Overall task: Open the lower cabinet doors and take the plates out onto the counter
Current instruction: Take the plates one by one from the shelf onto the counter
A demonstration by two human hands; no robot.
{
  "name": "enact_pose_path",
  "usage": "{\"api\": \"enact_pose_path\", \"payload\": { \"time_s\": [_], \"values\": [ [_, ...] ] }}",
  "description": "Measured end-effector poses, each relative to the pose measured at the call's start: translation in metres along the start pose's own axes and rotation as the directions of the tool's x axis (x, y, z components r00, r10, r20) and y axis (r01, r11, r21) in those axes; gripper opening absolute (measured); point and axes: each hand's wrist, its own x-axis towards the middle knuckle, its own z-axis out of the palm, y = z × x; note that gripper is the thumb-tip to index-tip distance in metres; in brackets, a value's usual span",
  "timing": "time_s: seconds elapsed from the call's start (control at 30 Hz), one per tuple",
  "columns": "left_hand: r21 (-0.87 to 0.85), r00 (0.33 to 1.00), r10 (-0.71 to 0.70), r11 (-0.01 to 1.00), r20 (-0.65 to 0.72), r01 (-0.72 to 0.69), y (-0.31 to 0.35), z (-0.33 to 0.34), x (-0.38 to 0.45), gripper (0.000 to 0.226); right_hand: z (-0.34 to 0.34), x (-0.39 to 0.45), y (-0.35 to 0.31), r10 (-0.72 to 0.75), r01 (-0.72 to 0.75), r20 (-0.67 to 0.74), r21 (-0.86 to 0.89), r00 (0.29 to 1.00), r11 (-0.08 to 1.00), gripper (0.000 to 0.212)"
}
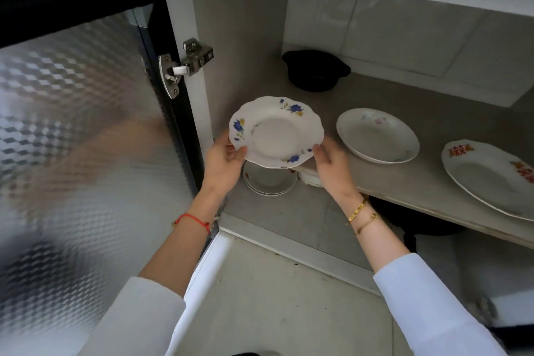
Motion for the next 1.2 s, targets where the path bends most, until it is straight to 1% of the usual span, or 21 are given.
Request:
{"api": "enact_pose_path", "payload": {
  "time_s": [0.1, 0.23, 0.47, 0.67, 0.8, 0.93, 1.2],
  "values": [
    [-0.06, 1.0, 0.023, 0.998, 0.004, -0.022, 0.007, -0.008, -0.031, 0.045, -0.007, -0.03, -0.002, -0.009, 0.006, 0.036, 0.071, 0.999, 0.997, 0.034],
    [-0.138, 1.0, 0.015, 0.99, -0.001, -0.015, 0.015, -0.021, -0.085, 0.048, -0.018, -0.084, -0.005, 0.021, -0.023, 0.027, 0.092, 0.999, 0.995, 0.03],
    [-0.253, 0.999, 0.03, 0.967, 0.041, -0.019, 0.019, -0.04, -0.174, 0.051, -0.033, -0.173, -0.018, 0.057, -0.056, -0.004, 0.159, 0.998, 0.986, 0.026],
    [-0.338, 0.999, -0.018, 0.941, 0.038, 0.03, 0.023, -0.056, -0.23, 0.054, -0.046, -0.238, -0.026, 0.109, -0.101, -0.022, 0.226, 0.994, 0.969, 0.022],
    [-0.406, 0.996, -0.07, 0.91, 0.059, 0.088, 0.023, -0.064, -0.259, 0.052, -0.054, -0.272, -0.031, 0.124, -0.103, -0.064, 0.259, 0.99, 0.96, 0.016],
    [-0.429, 0.992, -0.104, 0.895, 0.071, 0.124, 0.021, -0.068, -0.278, 0.05, -0.058, -0.297, -0.036, 0.136, -0.105, -0.091, 0.289, 0.986, 0.952, 0.014],
    [-0.423, 0.984, -0.153, 0.889, 0.087, 0.176, 0.012, -0.075, -0.295, 0.051, -0.06, -0.321, -0.038, 0.151, -0.128, -0.06, 0.293, 0.987, 0.948, 0.014]
  ]
}}
